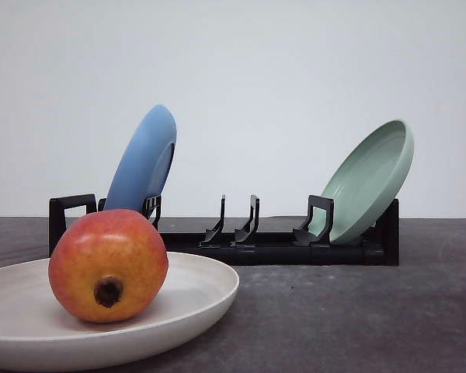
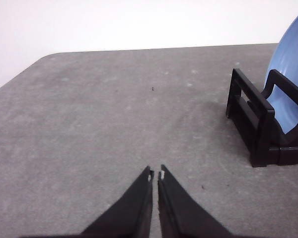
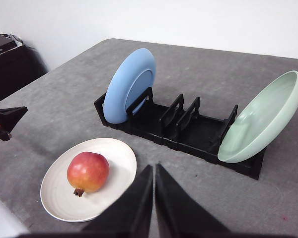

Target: Place pomegranate in white plate

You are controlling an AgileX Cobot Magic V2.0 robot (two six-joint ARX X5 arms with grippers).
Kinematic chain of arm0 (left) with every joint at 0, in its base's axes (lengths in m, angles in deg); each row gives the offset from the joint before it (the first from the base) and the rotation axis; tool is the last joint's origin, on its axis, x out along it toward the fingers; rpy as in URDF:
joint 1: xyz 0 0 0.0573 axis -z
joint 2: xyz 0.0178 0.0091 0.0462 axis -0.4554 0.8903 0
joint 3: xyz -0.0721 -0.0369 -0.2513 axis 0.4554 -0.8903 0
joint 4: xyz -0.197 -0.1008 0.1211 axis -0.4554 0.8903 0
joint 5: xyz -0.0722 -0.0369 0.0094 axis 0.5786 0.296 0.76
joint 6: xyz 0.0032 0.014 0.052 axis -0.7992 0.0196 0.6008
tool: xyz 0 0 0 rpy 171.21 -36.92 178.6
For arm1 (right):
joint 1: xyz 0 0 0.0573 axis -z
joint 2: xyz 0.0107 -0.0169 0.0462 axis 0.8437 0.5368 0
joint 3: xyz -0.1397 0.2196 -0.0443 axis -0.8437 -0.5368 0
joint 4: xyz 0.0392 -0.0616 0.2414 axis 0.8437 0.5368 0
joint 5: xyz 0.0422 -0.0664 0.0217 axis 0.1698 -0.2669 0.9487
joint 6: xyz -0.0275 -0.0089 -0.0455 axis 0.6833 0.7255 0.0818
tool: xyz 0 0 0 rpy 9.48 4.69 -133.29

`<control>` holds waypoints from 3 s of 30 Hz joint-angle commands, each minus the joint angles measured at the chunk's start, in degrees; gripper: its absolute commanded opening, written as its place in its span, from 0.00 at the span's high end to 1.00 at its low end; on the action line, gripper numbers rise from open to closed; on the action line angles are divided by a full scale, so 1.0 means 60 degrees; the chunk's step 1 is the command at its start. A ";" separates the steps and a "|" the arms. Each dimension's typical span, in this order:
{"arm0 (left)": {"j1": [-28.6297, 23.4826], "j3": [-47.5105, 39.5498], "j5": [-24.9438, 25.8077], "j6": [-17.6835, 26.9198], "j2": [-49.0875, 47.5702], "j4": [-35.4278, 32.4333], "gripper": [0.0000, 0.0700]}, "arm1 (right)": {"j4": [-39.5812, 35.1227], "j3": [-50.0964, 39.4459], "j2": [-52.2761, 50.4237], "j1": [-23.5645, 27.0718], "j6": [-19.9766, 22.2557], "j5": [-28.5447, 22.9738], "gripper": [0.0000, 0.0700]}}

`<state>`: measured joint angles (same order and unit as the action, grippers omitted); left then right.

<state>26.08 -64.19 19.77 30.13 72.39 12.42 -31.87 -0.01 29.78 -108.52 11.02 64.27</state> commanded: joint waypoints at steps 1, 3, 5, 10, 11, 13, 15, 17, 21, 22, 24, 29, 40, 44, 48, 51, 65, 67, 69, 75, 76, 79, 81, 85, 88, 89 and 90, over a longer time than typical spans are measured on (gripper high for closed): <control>-0.0025 -0.0098 0.0036 -0.0274 -0.0018 0.0074 1.00 | -0.0095 0.0087 -0.0004 -0.0087 0.0073 -0.0040 1.00; -0.0022 -0.0098 0.0033 -0.0337 -0.0018 0.0027 1.00 | -0.0095 0.0087 -0.0004 -0.0087 0.0073 -0.0036 1.00; -0.0023 -0.0098 0.0033 -0.0341 -0.0015 0.0033 1.00 | -0.0092 0.0087 -0.0004 -0.0087 0.0073 -0.0036 1.00; -0.0025 -0.0098 0.0033 -0.0338 -0.0015 0.0033 1.00 | -0.0095 0.0087 -0.0004 -0.0087 0.0073 -0.0036 1.00; -0.0025 -0.0098 0.0033 -0.0340 -0.0015 0.0033 1.00 | -0.0095 0.0087 -0.0004 -0.0087 0.0073 -0.0033 1.00; -0.0025 -0.0098 0.0033 -0.0338 -0.0015 0.0033 1.00 | -0.0095 0.0087 -0.0004 -0.0087 0.0073 -0.0034 1.00; -0.0025 -0.0098 0.0033 -0.0340 -0.0015 0.0033 1.00 | -0.0094 0.0087 -0.0004 -0.0087 0.0077 -0.0036 1.00; -0.0025 -0.0098 0.0033 -0.0338 -0.0015 0.0033 1.00 | -0.0095 0.0087 -0.0004 -0.0087 0.0073 -0.0036 1.00; -0.0025 -0.0098 0.0033 -0.0338 -0.0015 0.0033 1.00 | -0.0094 0.0087 -0.0004 -0.0087 0.0073 -0.0034 1.00; -0.0025 -0.0098 0.0033 -0.0341 -0.0015 0.0033 1.00 | -0.0105 0.0083 -0.0004 -0.0087 0.0073 -0.0037 1.00; -0.0025 -0.0098 0.0033 -0.0341 -0.0015 0.0033 1.00 | -0.0215 0.0021 -0.0011 -0.0020 0.0074 -0.0058 1.00; -0.0025 -0.0098 0.0033 -0.0338 -0.0015 0.0033 1.00 | -0.0679 -0.0555 -0.0049 0.1832 0.1196 0.0623 1.00; -0.0025 -0.0098 0.0025 -0.0341 -0.0015 0.0033 1.00 | -0.6774 -0.5680 -0.1421 0.6837 0.2863 0.0790 1.00; -0.0025 -0.0098 0.0025 -0.0341 -0.0015 0.0033 1.00 | -0.7294 -0.6704 -0.2067 0.7435 0.2846 0.0787 1.00; -0.0025 -0.0098 0.0025 -0.0338 -0.0015 0.0033 1.00 | -0.7314 -0.7474 -0.2841 0.7559 0.3037 0.0787 1.00; -0.0023 -0.0098 0.0025 -0.0338 -0.0015 0.0033 1.00 | -0.7337 -0.7917 -0.3343 0.7559 0.3279 0.0787 1.00; -0.0025 -0.0098 0.0025 -0.0340 -0.0015 0.0033 1.00 | -0.5957 -0.8182 -0.3319 0.7646 0.3362 0.0580 1.00; -0.0025 -0.0098 0.0025 -0.0338 -0.0015 0.0033 1.00 | -0.5963 -0.8182 -0.3319 0.7681 0.3316 0.0533 1.00; -0.0025 -0.0098 0.0025 -0.0340 -0.0015 0.0033 1.00 | -0.5960 -0.8182 -0.3319 0.7765 0.3193 0.0536 1.00; -0.0025 -0.0098 0.0025 -0.0337 -0.0015 0.0033 1.00 | -0.5963 -0.8182 -0.3319 0.7789 0.3147 0.0727 1.00; -0.0025 -0.0098 0.0025 -0.0337 -0.0015 0.0033 1.00 | -0.5962 -0.8182 -0.3319 0.7809 0.3147 0.0782 1.00; -0.0025 -0.0098 0.0025 -0.0340 -0.0015 0.0033 1.00 | -0.5960 -0.8182 -0.3319 0.7850 0.3147 0.0895 1.00; -0.0025 -0.0098 0.0025 -0.0341 -0.0015 0.0033 1.00 | -0.5960 -0.8182 -0.3319 0.7850 0.3150 0.0892 1.00; -0.0025 -0.0098 0.0025 -0.0341 -0.0015 0.0033 1.00 | -0.6048 -0.8182 -0.3319 0.7850 0.3130 0.0891 1.00; -0.0025 -0.0098 0.0025 -0.0341 -0.0015 0.0033 1.00 | -0.6196 -0.8182 -0.3319 0.7850 0.3129 0.0885 1.00; -0.0025 -0.0098 0.0025 -0.0341 -0.0015 0.0033 1.00 | -0.6196 -0.8182 -0.3319 0.7850 0.3129 0.0885 1.00; -0.0025 -0.0098 0.0025 -0.0341 -0.0015 0.0033 1.00 | -0.6196 -0.8182 -0.3319 0.7850 0.3129 0.0885 1.00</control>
<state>26.08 -64.19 19.78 28.55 72.39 12.40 -68.50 -48.84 9.91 -61.55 30.47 69.43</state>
